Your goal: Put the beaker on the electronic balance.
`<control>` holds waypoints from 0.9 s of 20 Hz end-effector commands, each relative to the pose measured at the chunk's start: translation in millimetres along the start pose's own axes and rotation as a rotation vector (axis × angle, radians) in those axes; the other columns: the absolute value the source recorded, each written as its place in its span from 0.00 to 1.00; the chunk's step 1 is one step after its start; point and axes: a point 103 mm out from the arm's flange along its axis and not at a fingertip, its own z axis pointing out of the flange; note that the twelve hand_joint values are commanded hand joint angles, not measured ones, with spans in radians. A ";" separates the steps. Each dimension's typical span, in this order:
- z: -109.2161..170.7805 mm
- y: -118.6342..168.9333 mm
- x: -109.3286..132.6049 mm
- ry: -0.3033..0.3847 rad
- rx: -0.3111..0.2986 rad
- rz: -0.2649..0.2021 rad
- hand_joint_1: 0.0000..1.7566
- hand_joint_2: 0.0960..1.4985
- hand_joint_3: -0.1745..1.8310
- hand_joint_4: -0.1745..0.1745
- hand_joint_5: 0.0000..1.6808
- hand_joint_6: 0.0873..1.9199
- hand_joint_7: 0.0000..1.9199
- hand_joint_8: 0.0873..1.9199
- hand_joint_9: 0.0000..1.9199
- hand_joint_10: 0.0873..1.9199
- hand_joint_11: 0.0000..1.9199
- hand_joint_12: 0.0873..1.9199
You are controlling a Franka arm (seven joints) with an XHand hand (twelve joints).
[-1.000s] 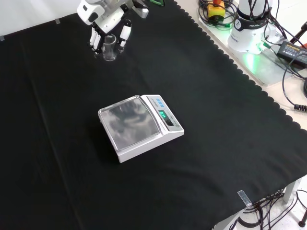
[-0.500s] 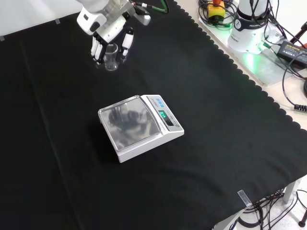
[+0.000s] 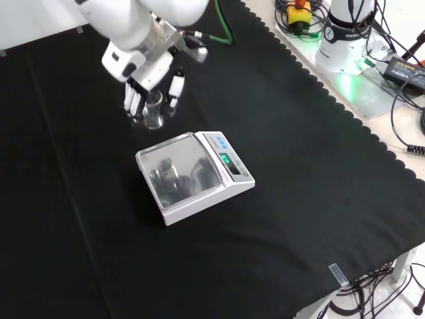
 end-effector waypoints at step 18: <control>54.9 18.5 63.9 0.000 0.096 -0.115 0.56 0.80 0.00 0.00 0.36 0.24 0.25 0.36 0.49 0.15 0.72 0.31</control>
